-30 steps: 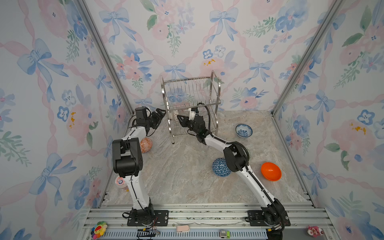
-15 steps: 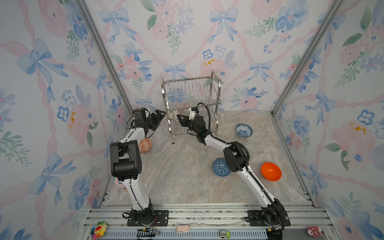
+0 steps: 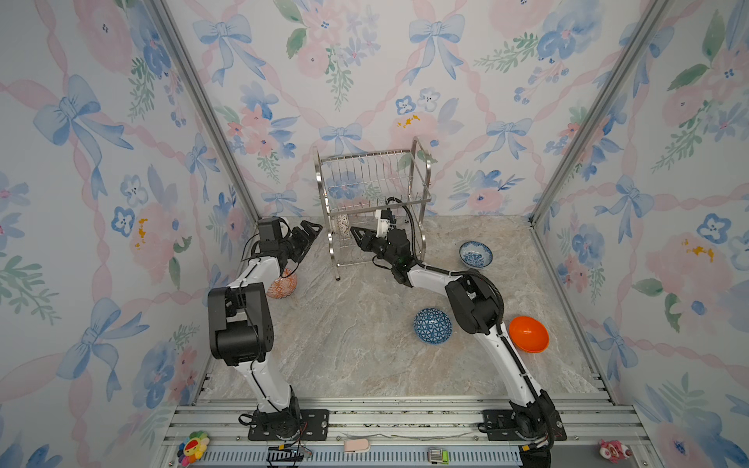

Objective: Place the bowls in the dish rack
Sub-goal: 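Open the right gripper and draw it back from the bowl while the left lowers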

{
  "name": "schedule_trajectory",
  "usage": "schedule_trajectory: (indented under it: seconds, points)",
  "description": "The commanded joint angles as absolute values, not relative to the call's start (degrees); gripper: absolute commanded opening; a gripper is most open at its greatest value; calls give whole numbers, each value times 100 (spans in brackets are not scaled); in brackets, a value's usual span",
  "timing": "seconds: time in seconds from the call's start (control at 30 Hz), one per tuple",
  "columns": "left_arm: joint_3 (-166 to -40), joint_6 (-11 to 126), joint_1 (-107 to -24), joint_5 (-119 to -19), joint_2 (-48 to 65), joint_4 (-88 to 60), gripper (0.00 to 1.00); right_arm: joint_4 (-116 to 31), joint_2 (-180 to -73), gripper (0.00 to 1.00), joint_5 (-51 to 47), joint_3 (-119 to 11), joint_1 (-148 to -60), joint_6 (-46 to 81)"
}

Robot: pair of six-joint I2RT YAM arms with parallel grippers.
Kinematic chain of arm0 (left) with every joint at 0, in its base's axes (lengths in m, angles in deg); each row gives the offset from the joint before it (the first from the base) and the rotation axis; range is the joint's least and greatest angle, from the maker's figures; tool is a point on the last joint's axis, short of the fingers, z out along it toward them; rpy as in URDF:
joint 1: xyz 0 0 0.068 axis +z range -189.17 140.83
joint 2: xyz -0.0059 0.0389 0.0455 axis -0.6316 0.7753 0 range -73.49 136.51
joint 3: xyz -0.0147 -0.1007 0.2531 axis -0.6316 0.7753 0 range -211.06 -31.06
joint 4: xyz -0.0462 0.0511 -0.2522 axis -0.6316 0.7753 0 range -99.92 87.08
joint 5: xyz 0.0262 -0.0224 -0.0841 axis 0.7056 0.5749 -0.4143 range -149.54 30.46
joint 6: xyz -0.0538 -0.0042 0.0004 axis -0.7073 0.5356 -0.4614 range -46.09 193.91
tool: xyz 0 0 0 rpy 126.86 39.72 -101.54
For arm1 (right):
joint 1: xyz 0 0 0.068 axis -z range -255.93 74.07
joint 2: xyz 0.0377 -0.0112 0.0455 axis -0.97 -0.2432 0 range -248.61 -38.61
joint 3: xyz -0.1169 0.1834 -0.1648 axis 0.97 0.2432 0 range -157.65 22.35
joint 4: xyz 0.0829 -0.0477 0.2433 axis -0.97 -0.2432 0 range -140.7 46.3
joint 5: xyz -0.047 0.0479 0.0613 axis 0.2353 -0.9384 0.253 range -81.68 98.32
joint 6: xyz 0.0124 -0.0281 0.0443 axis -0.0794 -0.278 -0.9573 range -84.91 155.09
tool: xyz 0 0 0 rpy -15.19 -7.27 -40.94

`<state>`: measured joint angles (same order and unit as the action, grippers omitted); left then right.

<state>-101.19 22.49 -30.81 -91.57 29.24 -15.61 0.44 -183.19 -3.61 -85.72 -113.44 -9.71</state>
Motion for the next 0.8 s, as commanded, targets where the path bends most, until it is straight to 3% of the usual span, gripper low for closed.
schedule_trajectory:
  seconds: [0.0, 0.3, 0.77]
  points:
    - [-9934, 2305, -3056, -9245, 2624, -1534, 98, 643, -17652, 35, -258, -8182, -11363, -756]
    - [-9177, 2022, -3082, -9460, 2101, -1974, 98, 870, -16507, 47, -43, -6434, -11534, -466]
    - [-8207, 2003, -3223, -9587, 1367, -2277, 98, 205, -14359, 82, 879, -3943, -11838, 1079]
